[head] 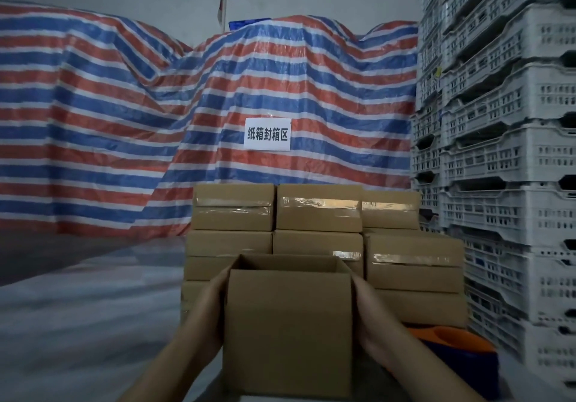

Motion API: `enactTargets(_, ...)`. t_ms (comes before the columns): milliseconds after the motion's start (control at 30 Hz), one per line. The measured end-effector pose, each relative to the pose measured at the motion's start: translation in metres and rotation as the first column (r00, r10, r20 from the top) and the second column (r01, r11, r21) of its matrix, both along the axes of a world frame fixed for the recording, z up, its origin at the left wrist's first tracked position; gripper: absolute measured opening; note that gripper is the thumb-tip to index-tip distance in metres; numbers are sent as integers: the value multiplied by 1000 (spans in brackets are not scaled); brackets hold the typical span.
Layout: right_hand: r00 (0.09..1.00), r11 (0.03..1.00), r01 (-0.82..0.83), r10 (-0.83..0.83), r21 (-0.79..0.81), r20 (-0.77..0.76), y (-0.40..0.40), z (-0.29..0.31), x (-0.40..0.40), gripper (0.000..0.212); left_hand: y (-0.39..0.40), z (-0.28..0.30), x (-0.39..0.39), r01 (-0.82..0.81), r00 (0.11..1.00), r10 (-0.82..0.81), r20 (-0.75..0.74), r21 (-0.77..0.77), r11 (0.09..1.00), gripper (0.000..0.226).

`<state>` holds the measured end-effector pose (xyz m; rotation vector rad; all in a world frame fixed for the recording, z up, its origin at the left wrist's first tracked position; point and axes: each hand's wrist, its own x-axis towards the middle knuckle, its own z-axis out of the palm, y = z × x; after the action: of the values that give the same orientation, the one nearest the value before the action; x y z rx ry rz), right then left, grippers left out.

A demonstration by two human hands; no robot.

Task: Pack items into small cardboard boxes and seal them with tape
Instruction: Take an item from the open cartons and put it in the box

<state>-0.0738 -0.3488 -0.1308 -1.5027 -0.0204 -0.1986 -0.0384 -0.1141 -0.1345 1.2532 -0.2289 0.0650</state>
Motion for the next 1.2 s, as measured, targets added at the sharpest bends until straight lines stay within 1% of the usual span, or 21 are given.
enactTargets(67,1000,995,19,-21,99,11,5,-1,1,55,-3,-1,-1,-3,1000,3,-3,-18,1000,39)
enactTargets(167,1000,972,28,-28,235,0,10,-8,5,58,-2,-2,-4,6,1000,-6,-6,-23,1000,33)
enactTargets(233,1000,955,12,-13,296,1,13,-12,6,61,-1,-3,-4,28,1000,-28,5,-34,999,43)
enactTargets(367,999,954,23,-29,299,17,13,-14,7,63,-1,-4,0,19,998,-13,65,-94,995,57)
enactTargets(400,998,955,30,-42,294,36,14,-13,5,62,-1,-4,2,9,997,-2,83,-90,996,55)
enactTargets(467,981,967,56,-99,250,165,16,-10,-1,54,-1,-5,3,-17,993,23,113,-52,998,42)
enactTargets(533,929,984,138,-169,114,328,13,-1,-7,43,0,-6,6,-47,991,50,120,-28,998,27)
enactTargets(567,911,984,178,-170,12,375,12,8,-10,33,0,-6,6,-58,991,60,120,-22,998,23)
enactTargets(600,906,967,221,-156,-124,393,10,18,-11,20,1,-7,7,-61,990,63,122,-17,998,22)
enactTargets(633,911,922,257,-131,-289,392,7,29,-12,10,2,-8,8,-61,990,62,126,-13,998,21)
enactTargets(667,925,840,272,-94,-470,367,4,40,-12,9,2,-8,8,-60,990,61,129,-7,998,20)
enactTargets(700,948,749,236,-39,-620,315,-1,50,-11,9,2,-8,8,-60,990,59,126,0,998,19)
enactTargets(733,973,673,154,23,-724,229,-4,61,-11,10,3,-6,8,-57,991,56,121,8,998,18)
enactTargets(800,993,547,-22,110,-837,46,-9,79,-12,28,6,-4,9,-50,992,46,117,33,998,19)
enactTargets(867,991,485,-112,119,-868,-61,-10,89,-13,44,11,-3,10,-15,992,5,129,81,997,27)
enactTargets(933,989,465,-133,117,-875,-88,-8,93,-14,53,14,-2,12,16,992,-35,119,155,988,31)
enactTargets(1033,985,484,-153,142,-861,-96,-10,92,-12,53,12,-4,14,64,994,-84,64,263,963,17)
enactTargets(1100,985,551,-126,170,-825,-37,-14,83,-11,43,10,-7,17,87,995,-98,26,278,957,22)
enactTargets(1133,987,622,-72,158,-780,36,-17,74,-10,33,9,-8,17,86,995,-97,23,278,957,24)
enactTargets(1167,986,728,-4,116,-685,117,-19,63,-9,25,9,-9,18,77,996,-87,25,274,959,25)
enactTargets(1200,982,847,50,55,-529,180,-22,51,-8,22,8,-10,19,61,997,-71,28,265,962,26)
